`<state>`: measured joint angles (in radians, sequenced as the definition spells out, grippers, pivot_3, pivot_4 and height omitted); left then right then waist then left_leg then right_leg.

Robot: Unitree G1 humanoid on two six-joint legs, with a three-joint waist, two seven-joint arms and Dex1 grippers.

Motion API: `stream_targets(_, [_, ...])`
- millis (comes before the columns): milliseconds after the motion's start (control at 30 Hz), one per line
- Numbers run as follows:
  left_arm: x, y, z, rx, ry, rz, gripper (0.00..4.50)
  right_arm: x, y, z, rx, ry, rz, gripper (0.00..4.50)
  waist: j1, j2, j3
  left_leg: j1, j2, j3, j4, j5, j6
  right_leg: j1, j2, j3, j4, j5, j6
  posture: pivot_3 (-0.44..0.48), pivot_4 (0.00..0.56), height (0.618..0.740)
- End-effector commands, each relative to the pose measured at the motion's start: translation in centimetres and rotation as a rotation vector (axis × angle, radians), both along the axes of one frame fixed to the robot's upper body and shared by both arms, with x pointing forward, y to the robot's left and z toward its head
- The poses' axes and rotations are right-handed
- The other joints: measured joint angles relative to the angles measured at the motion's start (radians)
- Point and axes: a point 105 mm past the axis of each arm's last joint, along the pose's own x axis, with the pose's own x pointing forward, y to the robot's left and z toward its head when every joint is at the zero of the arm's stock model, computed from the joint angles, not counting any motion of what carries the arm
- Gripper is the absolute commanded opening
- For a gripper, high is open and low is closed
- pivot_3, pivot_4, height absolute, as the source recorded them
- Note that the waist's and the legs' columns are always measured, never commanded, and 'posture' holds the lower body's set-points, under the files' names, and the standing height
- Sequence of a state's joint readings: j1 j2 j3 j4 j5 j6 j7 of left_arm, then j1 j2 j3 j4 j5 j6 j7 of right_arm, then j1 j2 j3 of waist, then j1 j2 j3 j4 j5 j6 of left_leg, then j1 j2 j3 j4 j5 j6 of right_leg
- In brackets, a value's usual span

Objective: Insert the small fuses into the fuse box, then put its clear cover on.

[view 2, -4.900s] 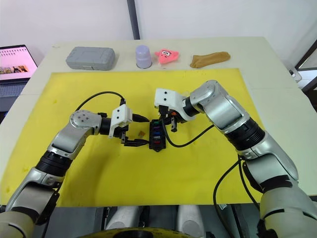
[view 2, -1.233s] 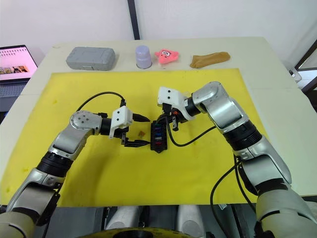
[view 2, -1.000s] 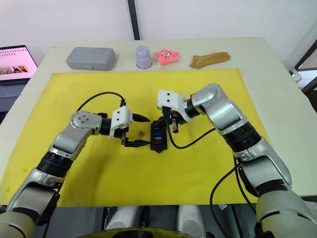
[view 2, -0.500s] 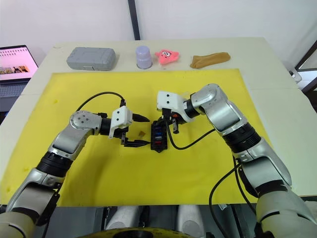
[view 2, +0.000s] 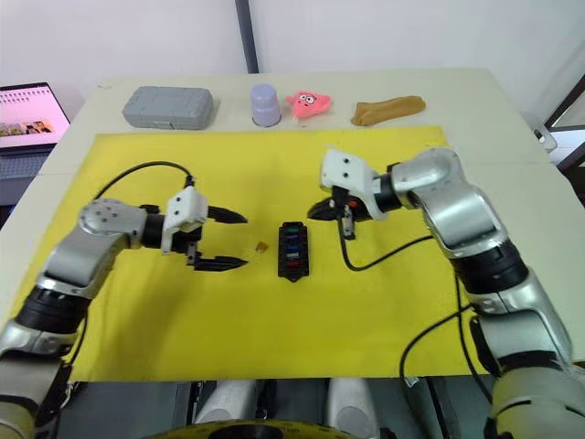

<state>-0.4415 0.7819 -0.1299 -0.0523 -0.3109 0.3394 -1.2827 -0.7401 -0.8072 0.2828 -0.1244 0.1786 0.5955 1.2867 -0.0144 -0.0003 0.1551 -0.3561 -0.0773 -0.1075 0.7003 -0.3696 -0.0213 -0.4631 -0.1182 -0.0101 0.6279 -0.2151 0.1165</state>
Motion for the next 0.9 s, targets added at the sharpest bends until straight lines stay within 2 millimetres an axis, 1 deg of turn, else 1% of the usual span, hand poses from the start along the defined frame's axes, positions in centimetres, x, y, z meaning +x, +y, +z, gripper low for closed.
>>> stream_targets(33, [-0.7,1.9,1.0,0.017,-0.003,0.031,4.5,-0.4,-1.4,1.7,-0.017,-0.079,0.001,0.04,0.0,0.0,0.0,0.0,0.0,0.0,0.0,0.0,0.0,0.0,0.0,0.0,0.0,0.0,0.0,0.0,0.15,0.74])
stream_targets(67, [-1.0,2.8,0.9,0.033,0.008,0.05,4.5,-0.6,-2.1,1.8,-0.022,-0.068,-0.013,0.3,0.0,0.0,0.0,0.0,0.0,0.0,0.0,0.0,0.0,0.0,0.0,0.0,0.0,0.0,0.0,0.0,0.15,0.74])
stream_targets(133, [-1.6,5.2,1.3,0.063,0.033,0.109,4.5,-1.4,-4.7,1.7,-0.06,-0.047,-0.054,0.92,0.0,0.0,0.0,0.0,0.001,0.0,0.0,0.0,0.0,0.0,0.0,0.0,0.0,0.0,0.0,0.0,0.15,0.74])
stream_targets(233, [-2.3,7.1,2.0,0.07,0.05,0.165,4.5,-2.2,-7.3,1.7,-0.095,-0.03,-0.112,2.36,0.006,0.0,0.0,-0.001,0.001,0.0,-0.001,0.0,0.0,0.0,0.0,0.0,-0.002,0.0,0.0,0.0,0.15,0.74])
stream_targets(267, [-2.5,7.6,2.2,0.071,0.056,0.18,4.5,-2.4,-8.1,1.8,-0.099,-0.026,-0.139,3.02,0.006,0.0,0.001,-0.001,0.0,0.0,-0.001,0.0,0.0,0.0,0.0,0.0,-0.002,0.0,0.0,0.0,0.15,0.74])
stream_targets(300, [-2.7,7.9,2.3,0.071,0.059,0.191,4.5,-2.5,-8.6,1.9,-0.102,-0.023,-0.157,3.43,0.005,0.0,0.001,0.0,0.0,0.0,-0.001,0.0,0.0,0.001,0.0,0.0,-0.003,0.0,0.0,0.0,0.15,0.74])
stream_targets(367, [-2.9,8.6,2.4,0.076,0.065,0.213,4.5,-2.8,-9.5,1.9,-0.103,-0.017,-0.192,4.43,0.003,0.0,0.001,0.001,0.001,0.001,-0.001,0.0,0.0,0.003,0.0,0.0,-0.002,0.0,0.0,0.0,0.15,0.74])
stream_targets(433, [-3.1,9.3,2.4,0.083,0.068,0.238,4.5,-3.0,-10.3,1.8,-0.113,-0.014,-0.224,4.47,0.003,0.0,0.001,0.001,0.001,0.001,-0.001,0.0,0.001,0.002,0.0,0.0,-0.002,0.0,0.0,0.0,0.15,0.74])
stream_targets(500, [-3.1,9.6,2.5,0.083,0.07,0.25,4.5,-3.3,-10.8,1.8,-0.115,-0.009,-0.241,4.47,0.002,0.0,0.001,0.0,0.001,0.001,-0.001,0.0,0.001,0.001,0.001,0.0,-0.002,0.0,0.0,0.0,0.15,0.74])
stream_targets(567, [-3.3,9.6,2.5,0.077,0.076,0.254,4.5,-3.5,-11.1,1.7,-0.114,-0.006,-0.258,4.47,0.003,0.0,0.001,0.001,0.001,0.001,-0.001,0.0,0.001,0.001,0.0,0.0,-0.002,0.0,0.0,0.0,0.15,0.74])
stream_targets(667, [-3.2,9.0,2.5,0.065,0.079,0.241,4.5,-3.5,-10.9,1.8,-0.104,-0.014,-0.258,4.47,0.003,0.0,0.001,0.001,0.001,0.001,-0.001,0.0,0.001,0.001,0.001,0.0,-0.002,0.0,0.0,0.0,0.15,0.74])
stream_targets(700, [-3.1,8.8,2.5,0.058,0.076,0.235,4.5,-3.4,-10.6,2.0,-0.096,-0.024,-0.252,4.47,0.003,0.0,0.001,0.001,0.001,0.001,-0.001,0.0,0.001,0.001,0.0,0.0,-0.002,0.0,0.0,0.0,0.15,0.74])
stream_targets(800, [-2.7,7.3,2.7,0.019,0.086,0.204,4.5,-3.1,-8.9,3.0,-0.043,-0.057,-0.212,4.47,0.004,0.001,0.001,0.001,0.001,0.001,-0.001,0.0,0.001,0.002,0.0,0.0,-0.002,0.0,0.0,0.0,0.15,0.74])
stream_targets(900, [-2.4,4.7,3.0,-0.102,0.174,0.155,4.5,-3.0,-5.6,4.0,0.031,-0.064,-0.133,4.47,0.003,0.001,0.001,0.001,0.001,0.001,-0.001,0.0,0.001,0.002,0.0,0.0,-0.002,0.0,0.0,0.0,0.15,0.74])
